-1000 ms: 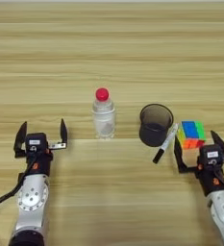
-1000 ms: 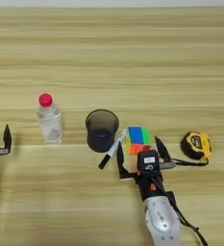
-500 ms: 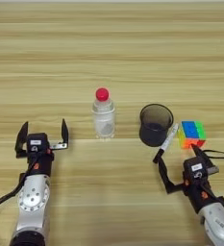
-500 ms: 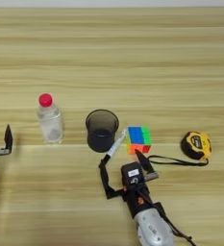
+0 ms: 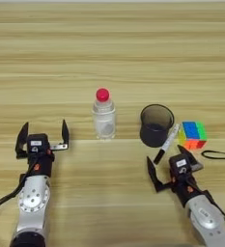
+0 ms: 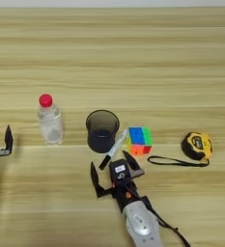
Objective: Move the objects on the table
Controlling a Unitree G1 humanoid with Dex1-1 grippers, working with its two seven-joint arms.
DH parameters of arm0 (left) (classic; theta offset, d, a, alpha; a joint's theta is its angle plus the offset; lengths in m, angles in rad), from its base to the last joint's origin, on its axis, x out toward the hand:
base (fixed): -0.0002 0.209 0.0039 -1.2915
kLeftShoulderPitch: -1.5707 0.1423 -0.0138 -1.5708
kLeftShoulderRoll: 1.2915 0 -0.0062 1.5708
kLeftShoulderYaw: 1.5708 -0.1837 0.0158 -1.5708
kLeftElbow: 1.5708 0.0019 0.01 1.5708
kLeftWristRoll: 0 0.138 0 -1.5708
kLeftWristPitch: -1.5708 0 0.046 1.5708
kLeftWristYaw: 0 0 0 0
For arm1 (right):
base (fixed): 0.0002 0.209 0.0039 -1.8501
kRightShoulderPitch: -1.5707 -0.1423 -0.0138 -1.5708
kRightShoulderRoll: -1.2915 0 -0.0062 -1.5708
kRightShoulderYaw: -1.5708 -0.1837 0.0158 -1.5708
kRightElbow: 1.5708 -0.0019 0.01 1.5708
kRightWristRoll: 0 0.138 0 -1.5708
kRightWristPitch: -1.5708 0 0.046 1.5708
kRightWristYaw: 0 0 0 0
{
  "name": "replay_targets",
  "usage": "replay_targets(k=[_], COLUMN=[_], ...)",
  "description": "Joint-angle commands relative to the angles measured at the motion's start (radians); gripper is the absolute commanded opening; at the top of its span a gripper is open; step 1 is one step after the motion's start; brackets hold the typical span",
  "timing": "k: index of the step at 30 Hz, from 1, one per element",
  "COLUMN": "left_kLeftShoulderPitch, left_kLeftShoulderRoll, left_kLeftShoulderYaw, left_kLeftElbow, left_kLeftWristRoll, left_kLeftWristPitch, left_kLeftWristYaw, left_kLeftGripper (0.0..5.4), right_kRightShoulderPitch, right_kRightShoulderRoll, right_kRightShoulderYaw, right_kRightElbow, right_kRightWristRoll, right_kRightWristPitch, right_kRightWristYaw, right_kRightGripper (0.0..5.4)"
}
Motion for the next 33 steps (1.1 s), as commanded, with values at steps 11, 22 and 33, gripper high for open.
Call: replay_targets(k=[11, 22, 33], left_kLeftShoulderPitch=[-0.004, -0.003, 0.002], left_kLeftShoulderRoll=[0.006, 0.006, 0.004], left_kLeftShoulderYaw=[0.003, 0.005, 0.005], left_kLeftElbow=[0.009, 0.009, 0.001], left_kLeftWristRoll=[-0.001, -0.002, -0.001], left_kLeftWristPitch=[0.003, 0.001, 0.002], left_kLeftWristYaw=[0.003, 0.003, 0.003], left_kLeftGripper=[5.4, 5.4, 5.4], right_kRightShoulderPitch=[-0.041, -0.088, -0.126], right_kRightShoulderRoll=[0.011, 0.028, 0.044], right_kRightShoulderYaw=[-0.004, -0.03, -0.055], right_kRightElbow=[0.083, 0.19, 0.289], right_kRightWristRoll=[-0.003, 0.013, 0.03], right_kRightWristPitch=[-0.01, -0.021, -0.05], right_kRightWristYaw=[-0.021, -0.039, -0.039], right_kRightGripper=[5.35, 5.35, 5.35])
